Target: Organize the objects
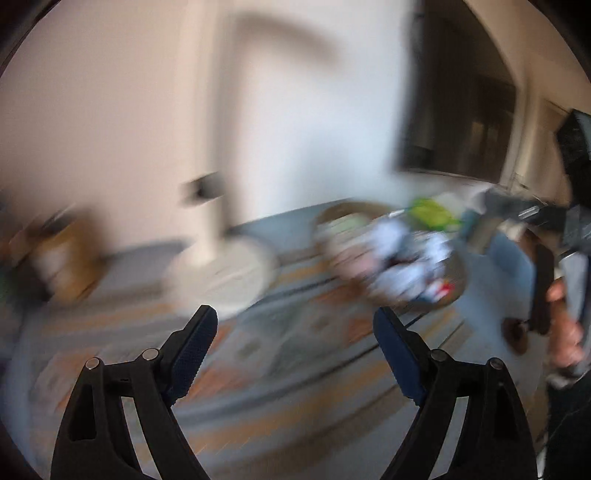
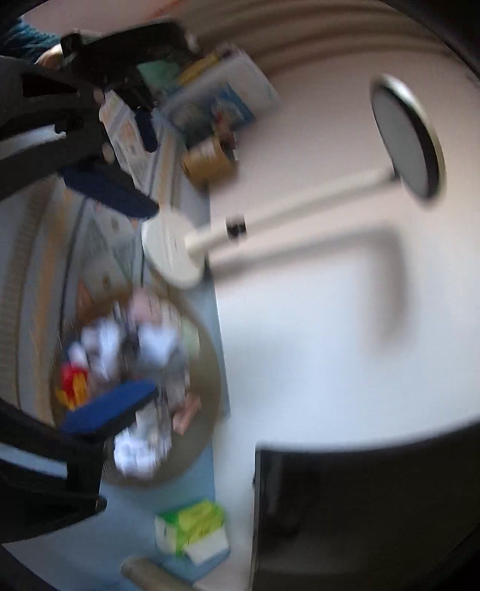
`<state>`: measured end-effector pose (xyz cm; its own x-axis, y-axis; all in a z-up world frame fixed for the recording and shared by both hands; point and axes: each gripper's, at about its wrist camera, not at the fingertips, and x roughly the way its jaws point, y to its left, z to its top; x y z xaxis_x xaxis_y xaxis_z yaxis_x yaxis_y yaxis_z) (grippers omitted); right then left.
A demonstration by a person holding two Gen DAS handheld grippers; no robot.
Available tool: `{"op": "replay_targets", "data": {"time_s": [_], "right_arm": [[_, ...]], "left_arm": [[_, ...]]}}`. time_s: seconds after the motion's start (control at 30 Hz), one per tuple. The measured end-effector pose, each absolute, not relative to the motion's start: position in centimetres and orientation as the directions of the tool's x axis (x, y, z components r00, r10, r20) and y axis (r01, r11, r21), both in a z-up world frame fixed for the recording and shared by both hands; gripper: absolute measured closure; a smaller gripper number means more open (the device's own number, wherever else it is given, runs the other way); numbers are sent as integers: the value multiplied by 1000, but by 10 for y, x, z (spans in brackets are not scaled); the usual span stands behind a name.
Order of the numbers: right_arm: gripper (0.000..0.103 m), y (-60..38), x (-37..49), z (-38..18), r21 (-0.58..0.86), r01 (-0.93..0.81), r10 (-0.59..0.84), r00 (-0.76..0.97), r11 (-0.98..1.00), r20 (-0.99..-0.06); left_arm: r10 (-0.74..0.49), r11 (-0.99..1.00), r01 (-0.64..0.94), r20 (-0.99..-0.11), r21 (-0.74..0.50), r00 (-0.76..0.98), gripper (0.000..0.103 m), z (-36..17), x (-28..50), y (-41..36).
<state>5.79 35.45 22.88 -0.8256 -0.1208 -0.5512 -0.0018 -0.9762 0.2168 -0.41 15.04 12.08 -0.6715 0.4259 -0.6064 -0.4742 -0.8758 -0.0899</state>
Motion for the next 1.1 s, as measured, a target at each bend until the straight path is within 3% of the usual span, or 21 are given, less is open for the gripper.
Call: {"op": "replay_targets", "data": {"time_s": [0.07,0.13,0.3,0.4,0.6,0.8,0.87,1.1], "right_arm": [[0,326,57,215,297,49,-216,-799,-954,-561],[0,289,45,183,350,113,-319,-719,-930,-617],[0,217,20,104,177,53,-169,-646,-983,-745],[0,206,9,72,76,-17,-49,-626,-997,-778],[0,219,5,61,62,-79,1,-628,-995,-779],[0,230,1,57,99,-128,-2,-604,-987,-797],[0,236,4,57,112,-156,6,-608,-981,-794],[0,233,5,56,84,-173,37,-597,-981,-801]], "left_arm": [[324,-924,-380,-629,-48,-707,1,106,3,111],[224,-963,-269,-655,-34,-722,1,84,11,67],[99,-993,-20,-765,-112,-636,1,30,9,-7],[126,-990,-33,-780,-134,-613,1,17,12,-15],[166,-986,-85,-789,-143,-592,1,11,5,0],[102,-995,-57,-825,-85,-556,1,2,-8,8],[29,-999,-50,-831,-1,-556,0,-1,-8,13],[19,-999,-37,-825,3,-565,0,-2,-6,14]]}}
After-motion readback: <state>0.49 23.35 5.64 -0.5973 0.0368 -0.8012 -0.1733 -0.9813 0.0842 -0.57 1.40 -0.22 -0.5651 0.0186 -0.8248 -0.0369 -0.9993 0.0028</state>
